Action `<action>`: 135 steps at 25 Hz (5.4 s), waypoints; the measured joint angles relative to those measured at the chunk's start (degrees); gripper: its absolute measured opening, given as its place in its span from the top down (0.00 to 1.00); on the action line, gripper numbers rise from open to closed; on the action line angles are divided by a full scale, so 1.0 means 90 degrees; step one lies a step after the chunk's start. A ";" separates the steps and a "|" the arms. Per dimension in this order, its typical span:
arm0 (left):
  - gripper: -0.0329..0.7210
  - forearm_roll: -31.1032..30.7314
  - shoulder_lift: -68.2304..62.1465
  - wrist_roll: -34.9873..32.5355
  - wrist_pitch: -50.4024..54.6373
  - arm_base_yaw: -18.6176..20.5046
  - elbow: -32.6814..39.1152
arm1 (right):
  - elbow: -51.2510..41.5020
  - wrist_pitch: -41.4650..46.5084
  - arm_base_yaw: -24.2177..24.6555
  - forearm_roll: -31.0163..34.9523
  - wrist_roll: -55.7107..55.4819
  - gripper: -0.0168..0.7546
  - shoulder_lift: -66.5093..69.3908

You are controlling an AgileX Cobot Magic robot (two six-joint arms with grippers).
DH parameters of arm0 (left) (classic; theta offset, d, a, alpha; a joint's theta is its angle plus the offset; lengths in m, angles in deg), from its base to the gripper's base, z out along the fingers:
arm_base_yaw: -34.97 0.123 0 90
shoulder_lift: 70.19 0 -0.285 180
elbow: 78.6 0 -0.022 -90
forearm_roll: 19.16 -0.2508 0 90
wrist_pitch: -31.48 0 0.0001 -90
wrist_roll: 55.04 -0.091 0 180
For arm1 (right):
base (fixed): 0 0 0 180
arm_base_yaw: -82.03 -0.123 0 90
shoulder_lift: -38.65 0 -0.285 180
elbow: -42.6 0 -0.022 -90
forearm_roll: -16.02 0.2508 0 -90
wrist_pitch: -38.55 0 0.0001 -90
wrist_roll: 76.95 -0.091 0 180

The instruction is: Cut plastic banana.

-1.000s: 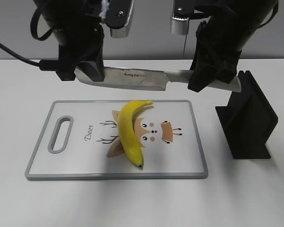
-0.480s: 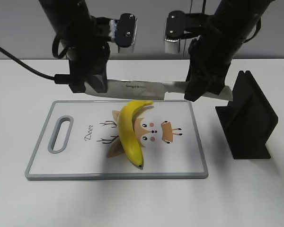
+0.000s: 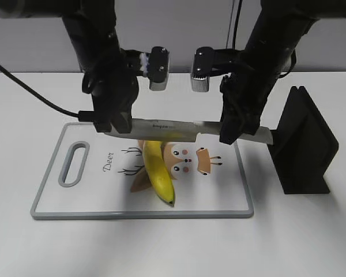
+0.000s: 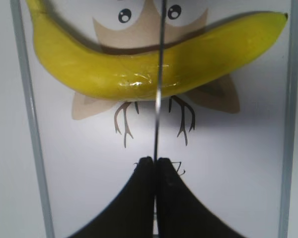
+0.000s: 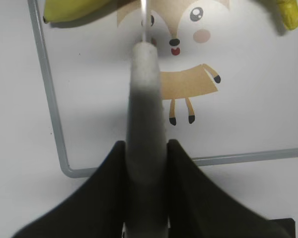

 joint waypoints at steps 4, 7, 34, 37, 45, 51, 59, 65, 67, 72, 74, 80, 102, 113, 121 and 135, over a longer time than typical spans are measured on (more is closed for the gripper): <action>0.97 0.0120 -0.0438 0.0016 -0.0096 0.0017 0.0000 | 0.0000 -0.0048 0.0000 -0.0027 0.0028 0.74 0.0386; 0.97 0.0194 -0.0514 0.0023 -0.0104 0.0022 -0.0022 | 0.0000 -0.0064 0.0006 -0.0061 0.0033 0.74 0.0586; 0.97 0.0469 -0.0619 0.0020 -0.0105 0.0081 -0.0080 | 0.0007 -0.0130 0.0006 -0.0145 -0.0025 0.74 0.0600; 0.97 0.0475 -0.0573 0.0022 -0.0118 0.0081 -0.0062 | 0.0007 -0.0119 0.0006 -0.0145 -0.0053 0.74 0.0495; 0.97 0.0435 0.0015 0.0026 -0.0056 0.0081 -0.0018 | 0.0007 0.0041 0.0006 -0.0125 -0.0131 0.74 -0.0055; 0.97 0.0429 0.0368 0.0032 0.0047 0.0074 -0.0018 | 0.0007 0.0120 0.0006 -0.0090 -0.0149 0.74 -0.0380; 0.56 0.0665 0.0575 0.0313 -0.0075 0.0047 -0.0018 | 0.0007 0.0167 -0.0001 0.0063 -0.0377 0.74 -0.0437; 0.34 0.0577 0.0946 0.0773 -0.0201 0.0032 -0.0018 | 0.0020 0.0183 -0.0005 -0.0017 -0.0986 0.75 -0.0437; 0.33 0.0501 0.1138 0.0996 -0.0194 0.0053 -0.0018 | 0.0080 0.0239 -0.0005 -0.0167 -0.1262 0.75 -0.0437; 0.33 0.0435 0.1481 0.1834 -0.0189 0.0371 -0.0018 | 0.0507 0.0564 -0.0005 -0.0265 -0.1717 0.75 -0.0503; 0.32 0.0379 0.1602 0.2348 -0.0189 0.0567 -0.0018 | 0.0681 0.0571 -0.0005 -0.0265 -0.1854 0.75 -0.0645; 0.32 0.0324 0.1953 0.3638 -0.0183 0.1257 -0.0018 | 0.0779 0.0798 -0.0005 -0.0464 -0.2657 0.75 -0.1037; 0.40 -0.0483 0.2703 0.6359 0.0441 0.2562 0.0384 | -0.1108 0.0575 0.1032 -0.1165 -0.6202 0.75 -0.3600; 0.40 -0.0786 0.4004 0.6625 0.0156 0.2612 0.2204 | -0.2864 -0.0021 0.1286 -0.1375 -0.7329 0.75 -0.4705; 0.40 -0.0794 0.4983 0.6691 -0.0368 0.2612 0.3528 | -0.3529 -0.0302 0.1297 -0.1536 -0.7805 0.75 -0.4882; 0.40 -0.0787 0.5117 0.6691 -0.0942 0.2612 0.4051 | -0.3714 -0.0648 0.1297 -0.1825 -0.8444 0.75 -0.4875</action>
